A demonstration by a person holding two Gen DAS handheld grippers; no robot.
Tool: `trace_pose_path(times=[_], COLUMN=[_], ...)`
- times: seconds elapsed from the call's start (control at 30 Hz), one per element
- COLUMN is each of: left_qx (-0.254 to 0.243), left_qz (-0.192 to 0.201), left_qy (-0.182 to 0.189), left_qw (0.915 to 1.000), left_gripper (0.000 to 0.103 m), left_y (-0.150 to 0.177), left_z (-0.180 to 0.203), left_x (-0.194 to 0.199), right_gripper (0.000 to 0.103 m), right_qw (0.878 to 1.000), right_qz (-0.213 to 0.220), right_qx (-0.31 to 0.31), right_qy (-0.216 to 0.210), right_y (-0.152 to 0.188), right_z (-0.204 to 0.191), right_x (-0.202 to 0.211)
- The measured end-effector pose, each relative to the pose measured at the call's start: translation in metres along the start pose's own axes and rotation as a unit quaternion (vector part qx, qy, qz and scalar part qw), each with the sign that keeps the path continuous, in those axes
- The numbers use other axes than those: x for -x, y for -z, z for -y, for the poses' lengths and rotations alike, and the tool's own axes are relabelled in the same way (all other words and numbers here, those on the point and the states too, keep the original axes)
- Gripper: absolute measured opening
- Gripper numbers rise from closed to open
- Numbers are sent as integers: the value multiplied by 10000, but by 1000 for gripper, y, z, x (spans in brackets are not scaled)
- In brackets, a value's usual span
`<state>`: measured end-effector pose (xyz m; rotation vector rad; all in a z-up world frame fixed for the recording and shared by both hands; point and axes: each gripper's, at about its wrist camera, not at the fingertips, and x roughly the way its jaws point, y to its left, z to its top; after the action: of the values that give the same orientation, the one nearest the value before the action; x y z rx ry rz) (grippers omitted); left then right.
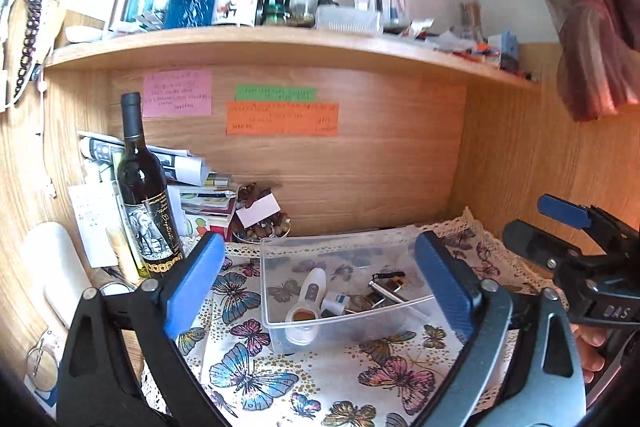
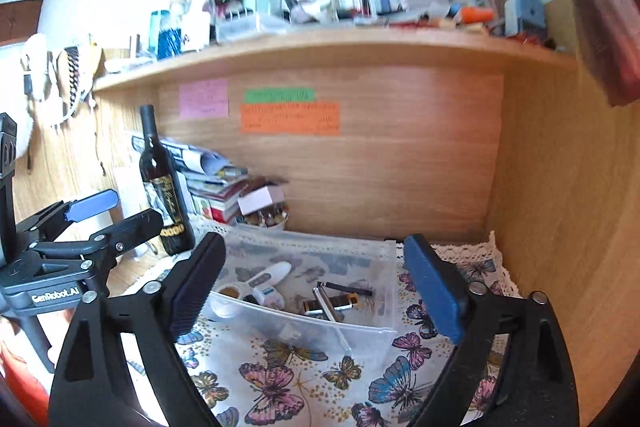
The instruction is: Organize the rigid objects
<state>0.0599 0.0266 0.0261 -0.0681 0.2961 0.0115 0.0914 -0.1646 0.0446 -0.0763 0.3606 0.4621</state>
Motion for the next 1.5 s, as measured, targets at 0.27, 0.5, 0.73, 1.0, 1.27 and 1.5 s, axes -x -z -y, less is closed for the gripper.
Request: trace_pose_path(times=[0.27, 0.5, 0.73, 1.0, 1.27, 1.5], left_qx=[-35, -67, -77, -75, -76, -78], left_qz=[215, 240, 243, 235, 233, 235], left_qy=[22, 31, 33, 24, 23, 17], left_qw=[9998, 9997, 9997, 9997, 9997, 9997], left_gripper=[101, 102, 102, 102, 103, 103], left_y=[2, 4, 4, 5, 5, 5], left_z=[6, 9, 9, 11, 11, 11], left_x=[24, 30, 30, 31, 30, 30], right_gripper=[103, 103, 103, 103, 103, 103], right_qw=[9998, 9997, 9997, 9997, 9997, 9997], right_qz=[192, 186, 168, 160, 162, 174], right_qx=[-63, -151, -196, -197, -185, -145], right_qy=[9, -6, -34, -36, -46, -67], right_y=[4, 6, 7, 8, 8, 8], right_z=[-3, 1, 4, 1, 1, -1], right_x=[21, 24, 24, 24, 24, 24])
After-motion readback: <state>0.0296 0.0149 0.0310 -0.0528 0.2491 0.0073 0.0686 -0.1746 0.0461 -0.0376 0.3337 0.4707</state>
